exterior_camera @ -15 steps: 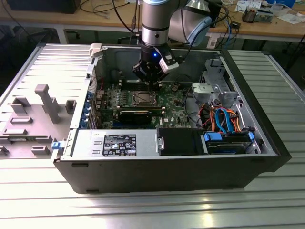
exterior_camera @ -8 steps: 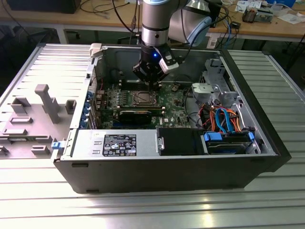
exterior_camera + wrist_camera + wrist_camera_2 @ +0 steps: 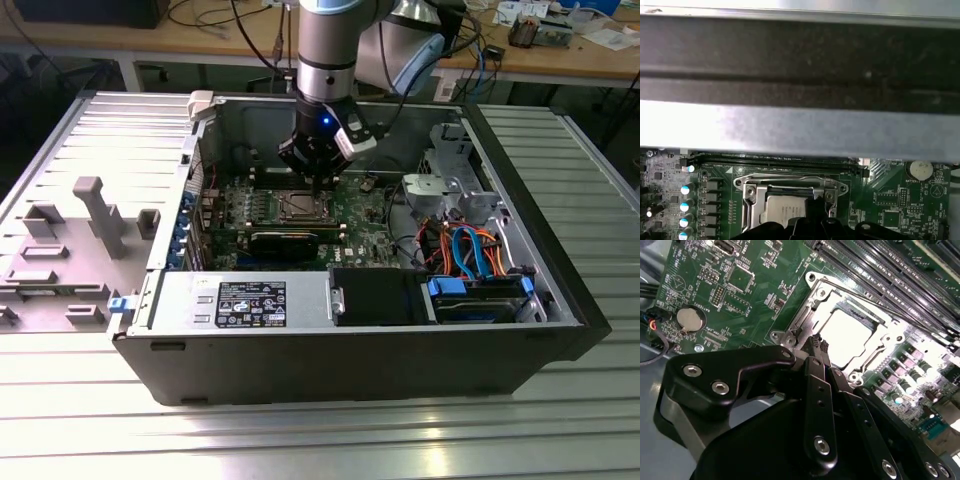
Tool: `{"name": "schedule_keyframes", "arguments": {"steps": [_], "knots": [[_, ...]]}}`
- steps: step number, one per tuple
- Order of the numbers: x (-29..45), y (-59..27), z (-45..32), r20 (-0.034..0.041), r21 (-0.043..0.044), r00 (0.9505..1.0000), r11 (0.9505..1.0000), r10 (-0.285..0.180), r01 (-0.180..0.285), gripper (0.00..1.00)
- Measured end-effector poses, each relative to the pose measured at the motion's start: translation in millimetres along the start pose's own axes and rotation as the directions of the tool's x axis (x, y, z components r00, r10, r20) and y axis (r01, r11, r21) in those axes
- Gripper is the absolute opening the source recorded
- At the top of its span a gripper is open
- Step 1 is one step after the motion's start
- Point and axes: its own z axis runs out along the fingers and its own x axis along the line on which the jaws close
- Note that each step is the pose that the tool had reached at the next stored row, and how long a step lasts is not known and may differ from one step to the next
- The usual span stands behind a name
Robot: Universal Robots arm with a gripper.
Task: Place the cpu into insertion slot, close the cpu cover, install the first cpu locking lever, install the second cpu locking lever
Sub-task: 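Install the second cpu locking lever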
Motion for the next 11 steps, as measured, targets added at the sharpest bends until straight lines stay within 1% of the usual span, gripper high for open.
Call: {"name": "schedule_keyframes", "arguments": {"steps": [2,5,7,8,11], "knots": [[0.0,-1.1,-9.1,-0.0023,-0.0002,1.0000,1.0000,0.000,0.000,0.11],[0.3,-4.6,-9.7,-0.0037,-0.0003,1.0000,1.0000,0.000,0.000,0.11],[0.6,-9.7,-9.5,-0.0047,-0.0003,1.0000,1.0000,0.000,0.000,0.11],[0.7,-10.8,-9.8,-0.0051,0.0000,1.0000,1.0000,0.000,0.000,0.11],[0.9,-12.3,-13.7,-0.0060,0.0024,1.0000,1.0000,0.000,0.000,0.11]]}}
